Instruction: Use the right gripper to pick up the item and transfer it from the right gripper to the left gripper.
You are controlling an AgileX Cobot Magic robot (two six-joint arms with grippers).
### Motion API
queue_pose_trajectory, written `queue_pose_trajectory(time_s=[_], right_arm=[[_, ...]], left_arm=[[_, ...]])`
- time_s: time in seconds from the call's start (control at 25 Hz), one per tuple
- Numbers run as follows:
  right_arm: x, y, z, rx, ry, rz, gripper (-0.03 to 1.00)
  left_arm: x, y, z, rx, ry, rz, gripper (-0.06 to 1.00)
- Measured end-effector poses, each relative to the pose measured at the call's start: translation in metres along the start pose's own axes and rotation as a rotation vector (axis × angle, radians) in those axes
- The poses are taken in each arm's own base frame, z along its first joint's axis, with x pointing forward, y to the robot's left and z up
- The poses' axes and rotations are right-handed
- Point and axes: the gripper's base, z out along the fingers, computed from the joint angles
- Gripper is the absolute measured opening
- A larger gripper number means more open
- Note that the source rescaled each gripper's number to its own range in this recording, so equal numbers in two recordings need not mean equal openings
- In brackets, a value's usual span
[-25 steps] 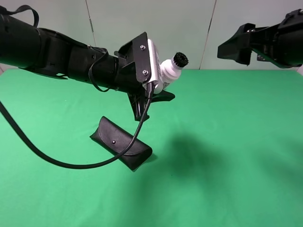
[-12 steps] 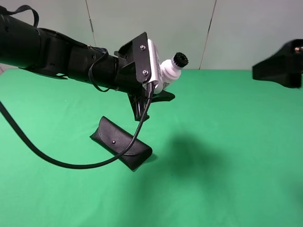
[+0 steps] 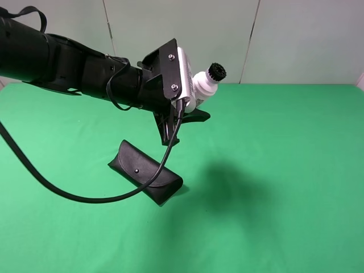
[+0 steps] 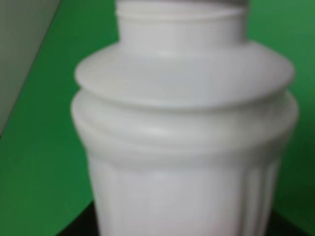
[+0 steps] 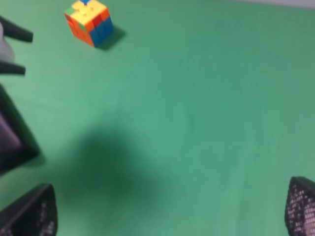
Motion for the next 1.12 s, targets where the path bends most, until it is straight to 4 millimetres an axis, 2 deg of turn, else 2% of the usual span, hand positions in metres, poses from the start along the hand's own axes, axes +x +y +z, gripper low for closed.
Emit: queue_pose_trajectory(time_s=[0.36, 0.48, 0.68, 0.8, 1.12], right_arm=[[0.027, -0.001, -0.038, -0.004, -0.135, 0.012, 1.0], [0.042, -0.001, -0.034, -0.005, -0.134, 0.012, 1.0], [0.07, -0.002, -0.015, -0.012, -0.077, 0.017, 1.0], [0.08, -0.002, -0.005, -0.01, -0.045, 0.018, 1.0], [0.082, -0.003, 0.002, -0.007, -0.058, 0.018, 1.0]], left_arm=[[0.0, 0.0, 0.0, 0.0, 0.0, 0.0, 0.01], [0.0, 0.0, 0.0, 0.0, 0.0, 0.0, 0.01], [0.0, 0.0, 0.0, 0.0, 0.0, 0.0, 0.01], [0.0, 0.0, 0.0, 0.0, 0.0, 0.0, 0.01], [0.0, 0.0, 0.0, 0.0, 0.0, 0.0, 0.01]])
